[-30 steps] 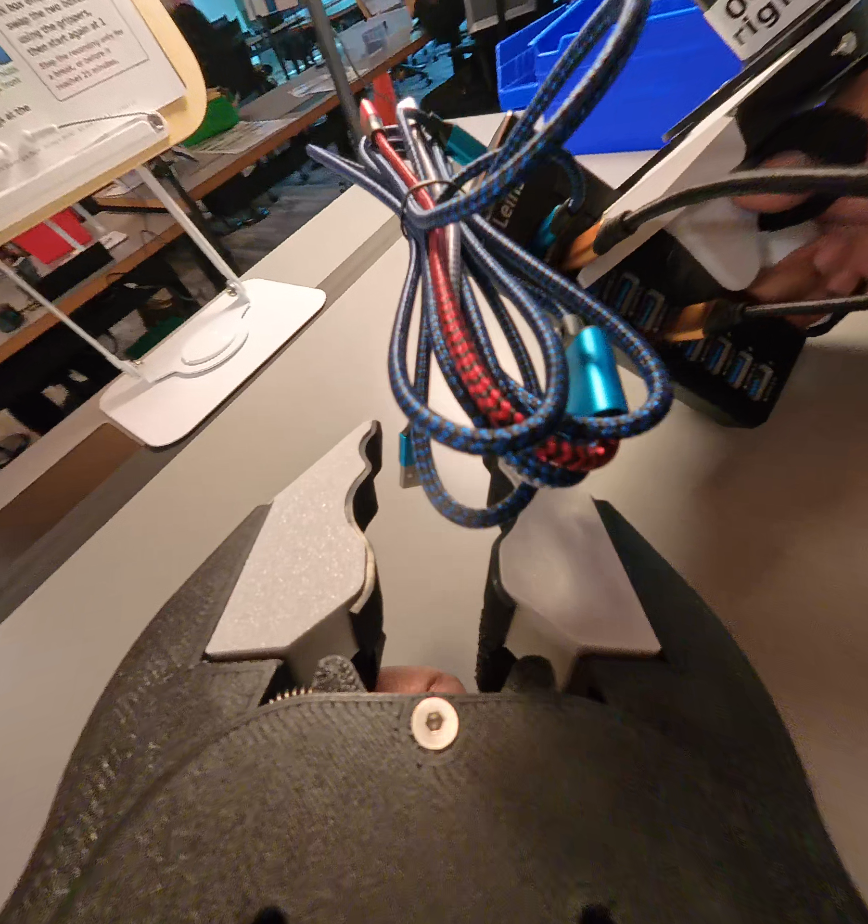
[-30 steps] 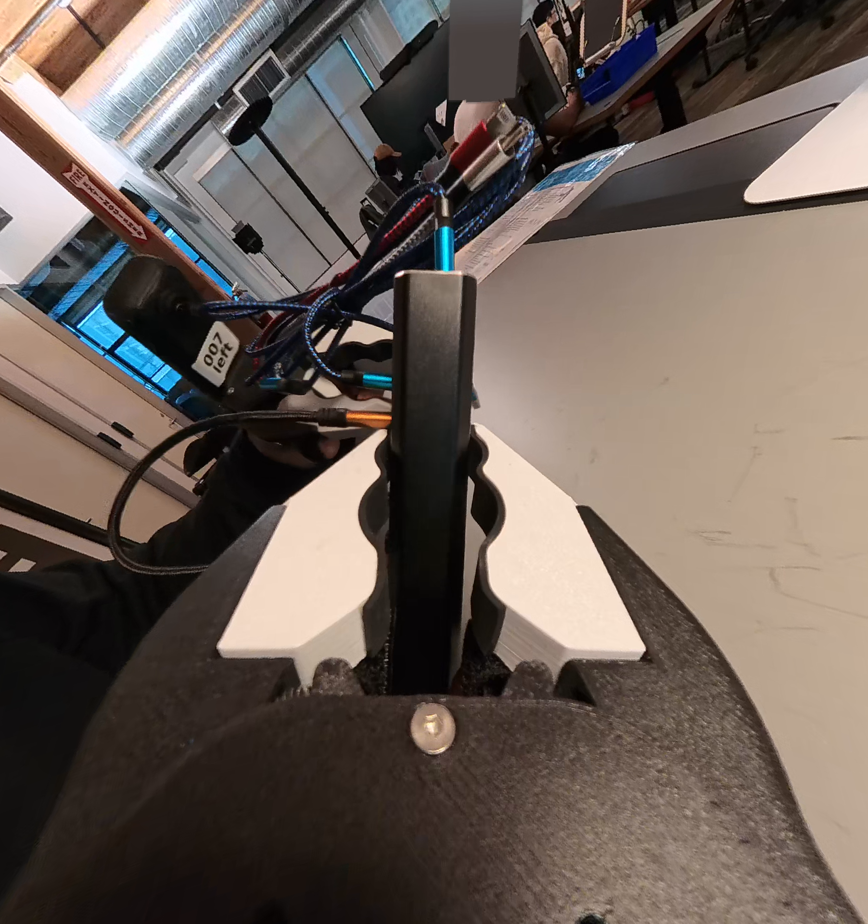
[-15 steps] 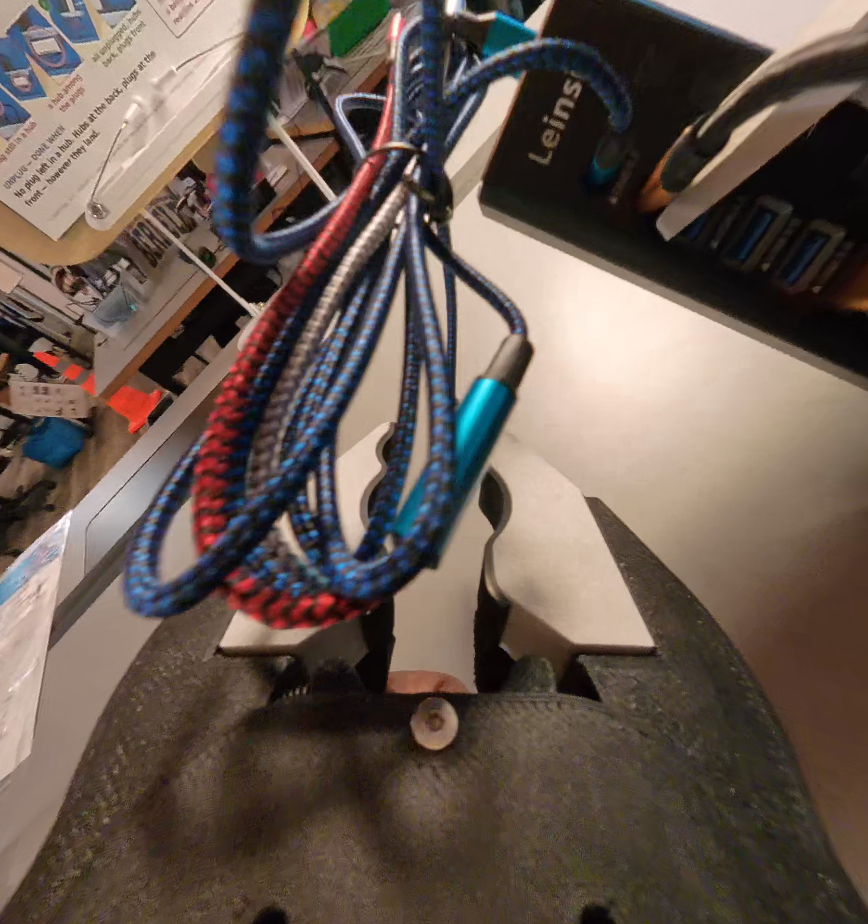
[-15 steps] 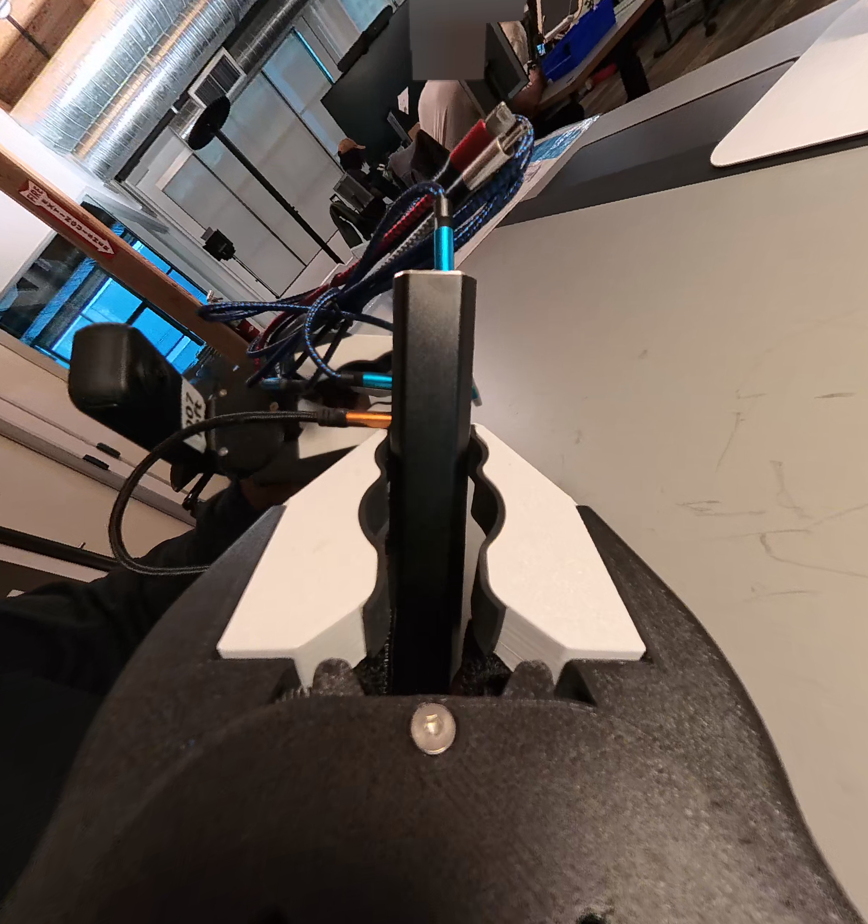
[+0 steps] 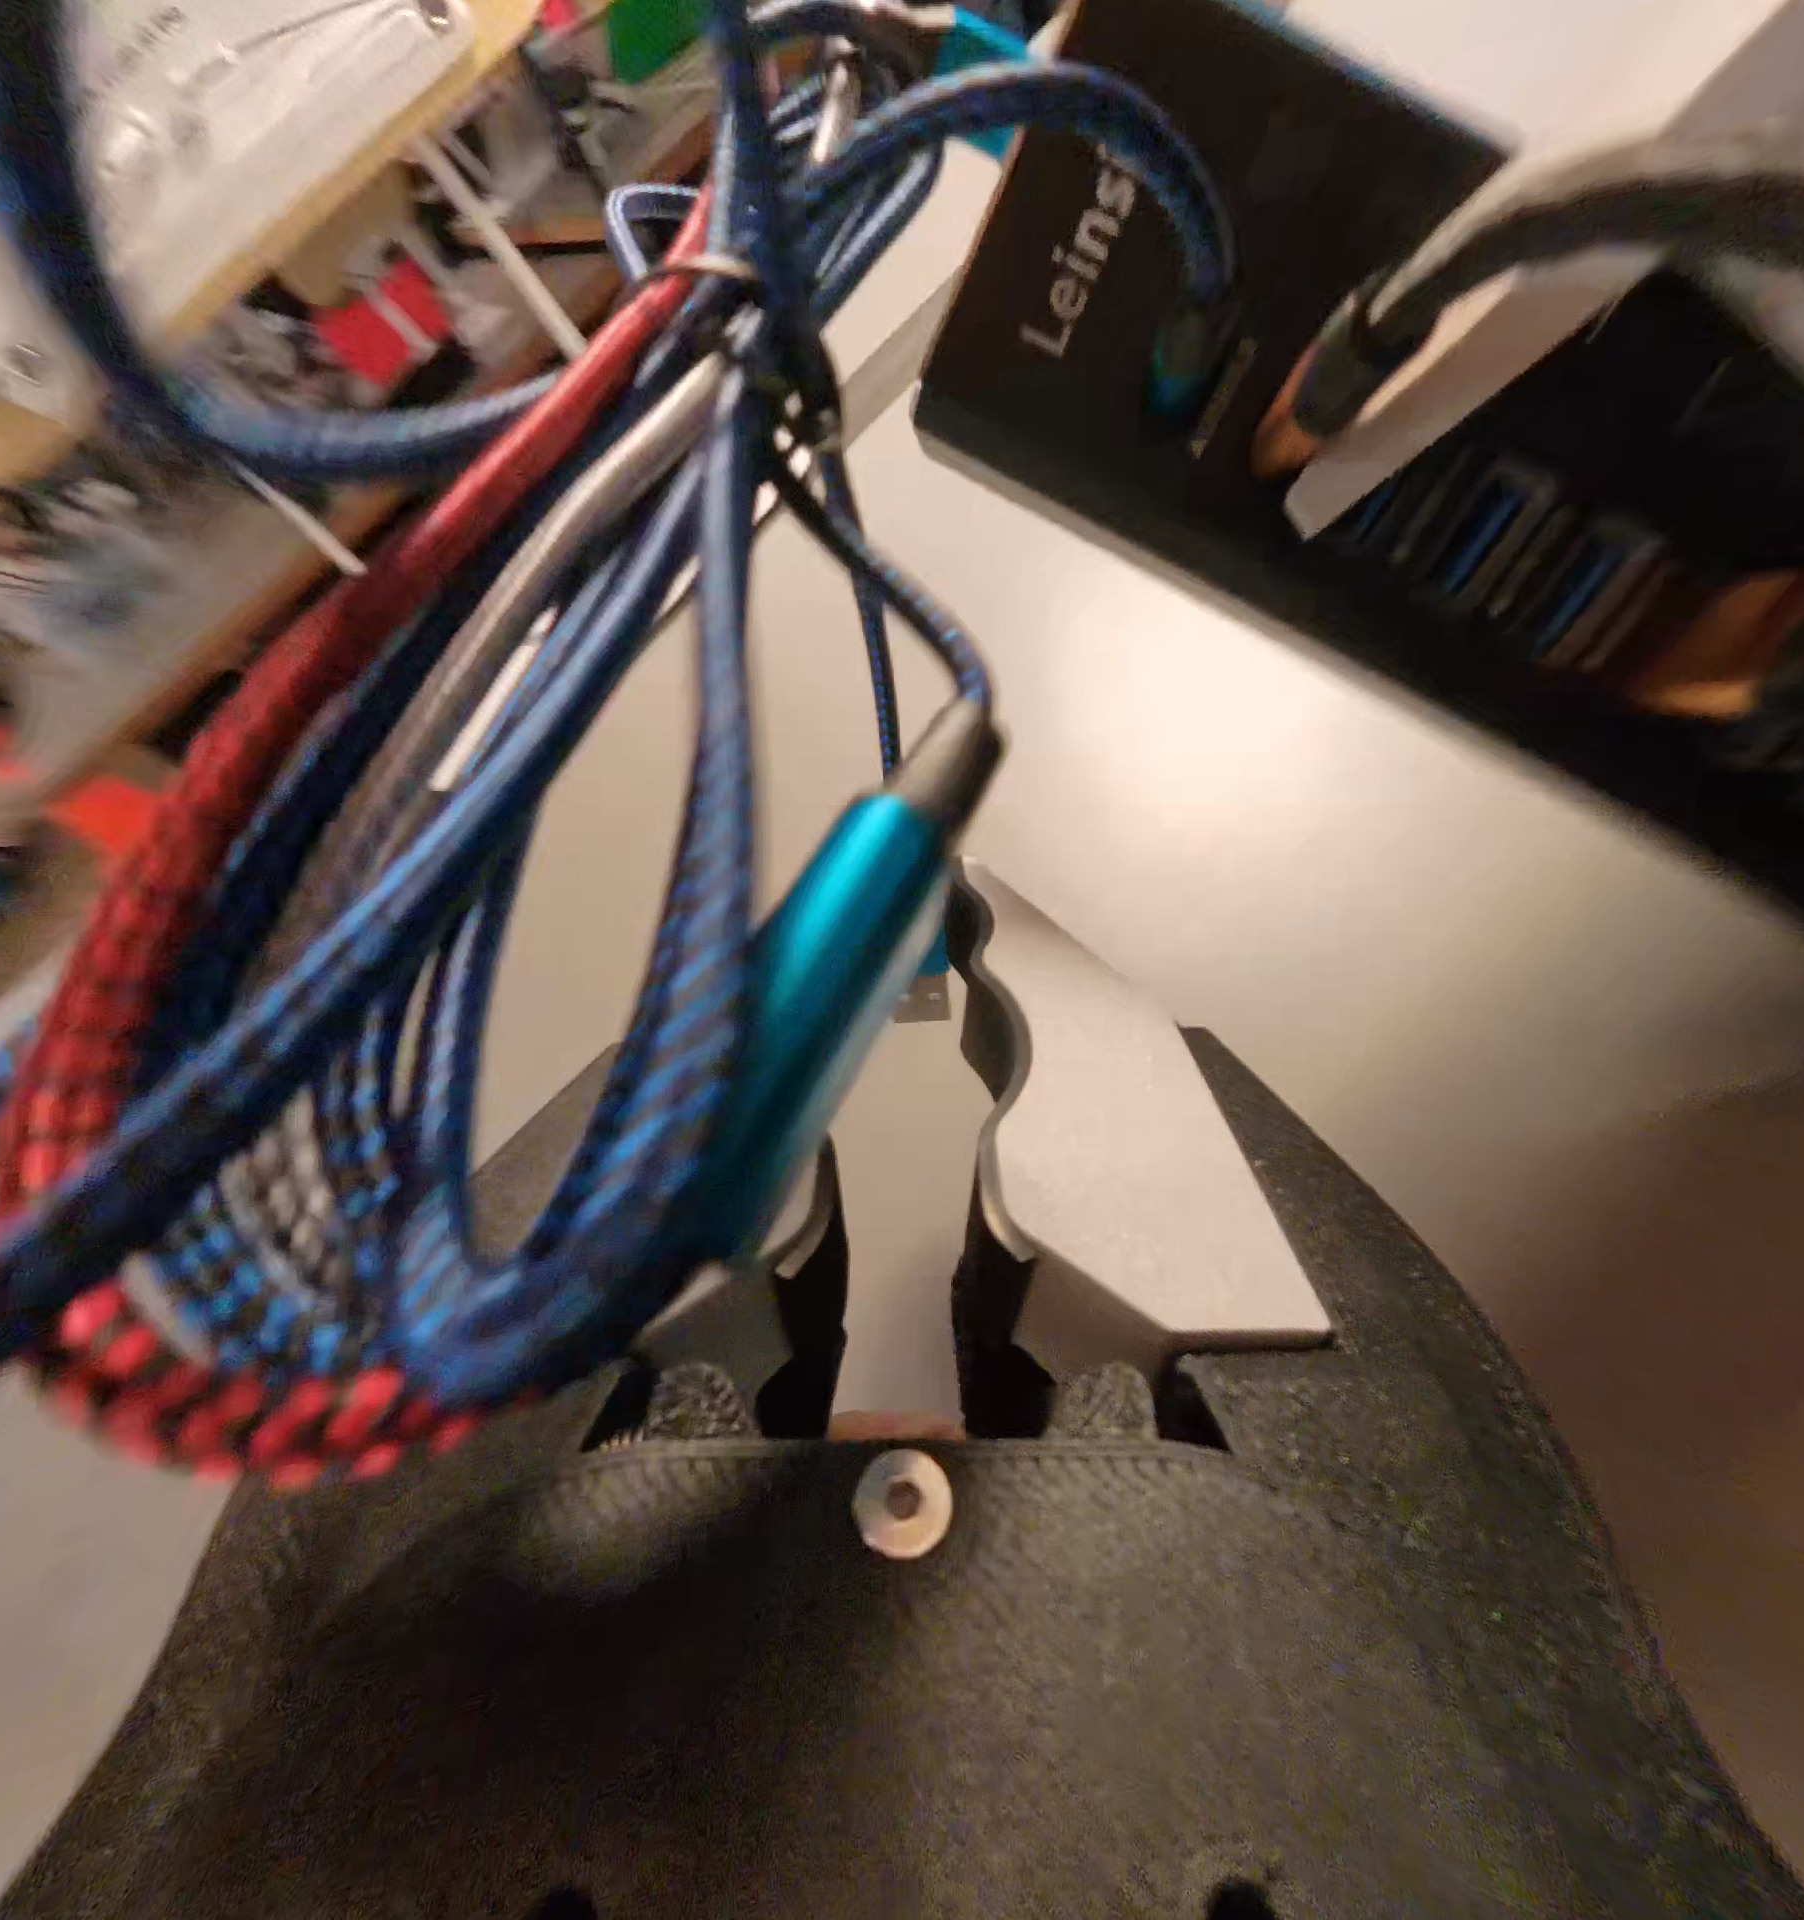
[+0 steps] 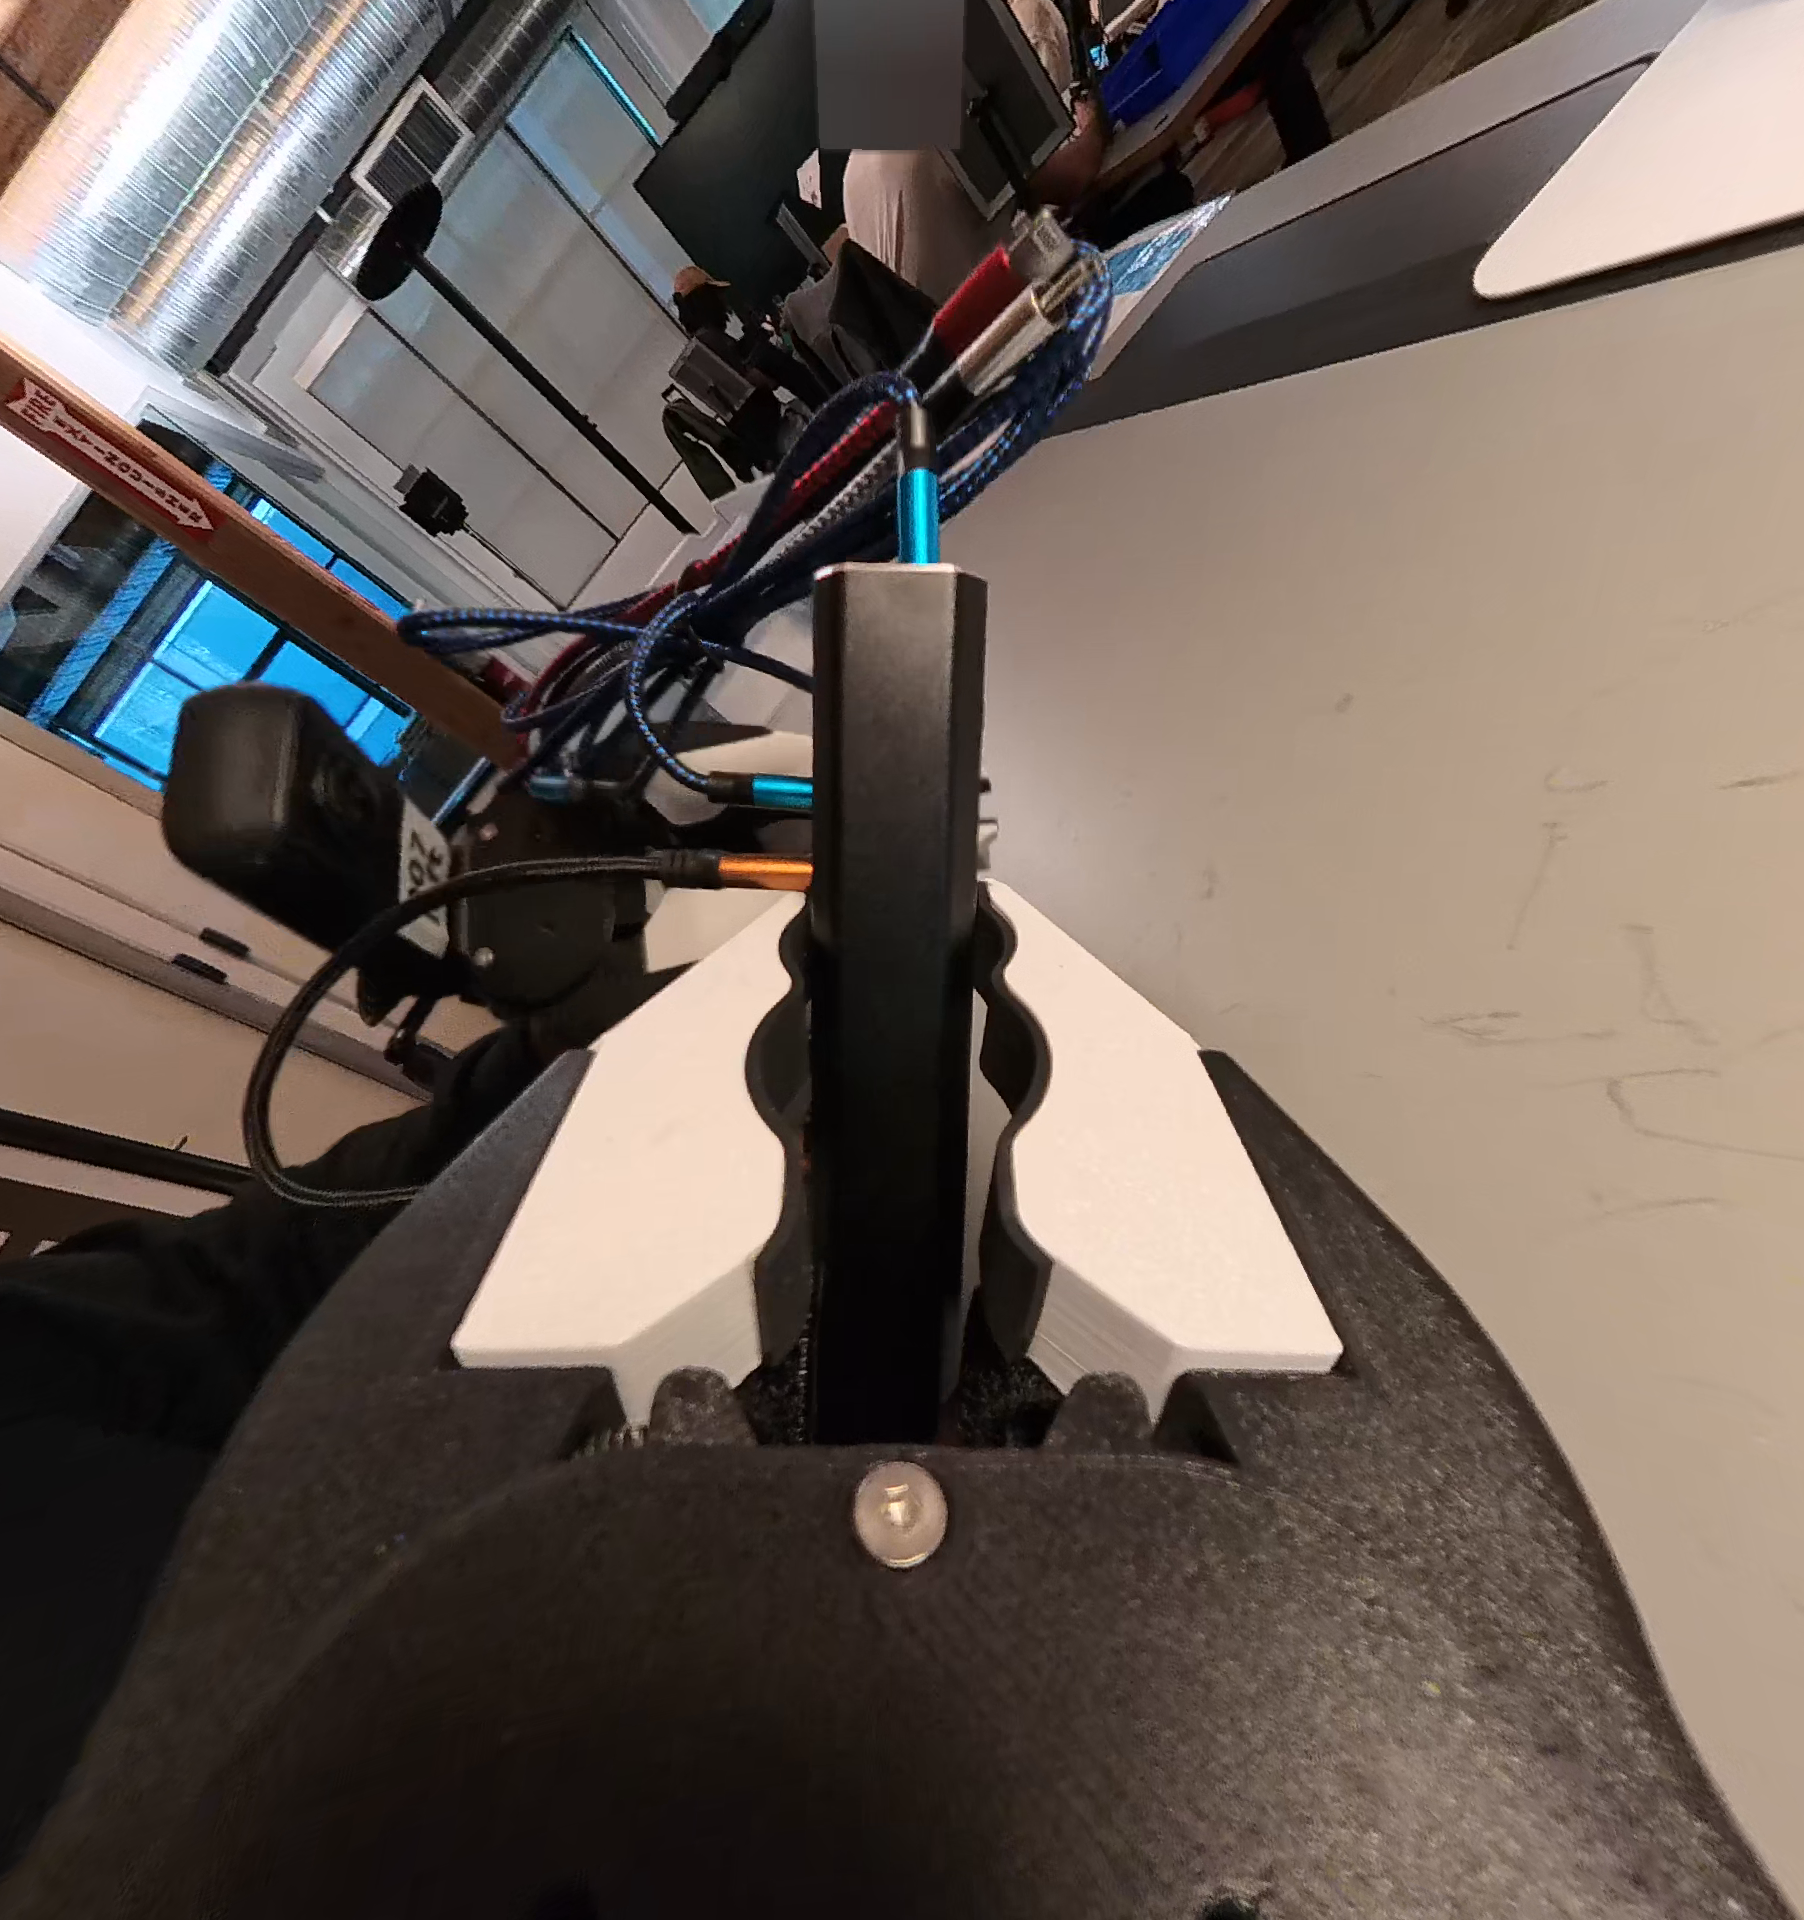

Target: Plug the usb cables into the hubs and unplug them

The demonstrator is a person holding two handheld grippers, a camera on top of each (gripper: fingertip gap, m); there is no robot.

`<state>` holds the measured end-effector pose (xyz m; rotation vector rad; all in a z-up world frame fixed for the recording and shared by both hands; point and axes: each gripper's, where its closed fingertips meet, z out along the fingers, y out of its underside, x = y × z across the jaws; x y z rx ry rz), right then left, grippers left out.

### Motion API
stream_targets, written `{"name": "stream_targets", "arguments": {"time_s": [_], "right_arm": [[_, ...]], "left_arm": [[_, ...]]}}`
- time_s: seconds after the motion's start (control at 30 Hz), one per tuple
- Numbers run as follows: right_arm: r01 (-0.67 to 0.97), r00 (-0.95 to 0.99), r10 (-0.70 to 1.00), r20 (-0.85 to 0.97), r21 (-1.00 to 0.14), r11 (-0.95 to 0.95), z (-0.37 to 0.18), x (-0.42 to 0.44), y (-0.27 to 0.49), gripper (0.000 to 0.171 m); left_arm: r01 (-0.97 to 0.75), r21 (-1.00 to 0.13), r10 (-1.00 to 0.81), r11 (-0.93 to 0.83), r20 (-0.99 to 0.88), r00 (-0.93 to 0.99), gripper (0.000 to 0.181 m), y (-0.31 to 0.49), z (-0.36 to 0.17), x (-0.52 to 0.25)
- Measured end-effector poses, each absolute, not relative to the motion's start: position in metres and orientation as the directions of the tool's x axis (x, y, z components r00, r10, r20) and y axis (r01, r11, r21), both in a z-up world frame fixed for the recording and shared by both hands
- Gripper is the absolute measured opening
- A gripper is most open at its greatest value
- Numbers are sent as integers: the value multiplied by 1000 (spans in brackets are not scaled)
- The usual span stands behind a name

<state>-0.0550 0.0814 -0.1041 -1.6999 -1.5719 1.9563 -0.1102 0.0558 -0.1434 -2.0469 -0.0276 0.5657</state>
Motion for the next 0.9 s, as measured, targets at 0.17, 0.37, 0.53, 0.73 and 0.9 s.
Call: {"name": "stream_targets", "arguments": {"time_s": [0.17,0.37,0.53,0.73,0.9], "right_arm": [[491,-363,636,-681,-720,-490,-91,-53,87,25],[496,-297,644,-705,-691,-526,-92,-54,96,26],[515,-263,656,-707,-678,-524,-99,-54,97,26],[529,-255,642,-723,-660,-533,-101,-54,97,26],[547,-254,625,-738,-643,-536,-105,-54,93,26]], "left_arm": [[231,-929,-17,-288,246,969,16,67,-123,-66],[651,-722,-413,-236,681,605,15,66,-90,-26],[757,-618,-525,-211,725,445,14,71,-71,-9],[805,-572,-556,-156,724,407,14,74,-62,-8],[811,-567,-539,-146,733,415,14,77,-64,-7]]}}
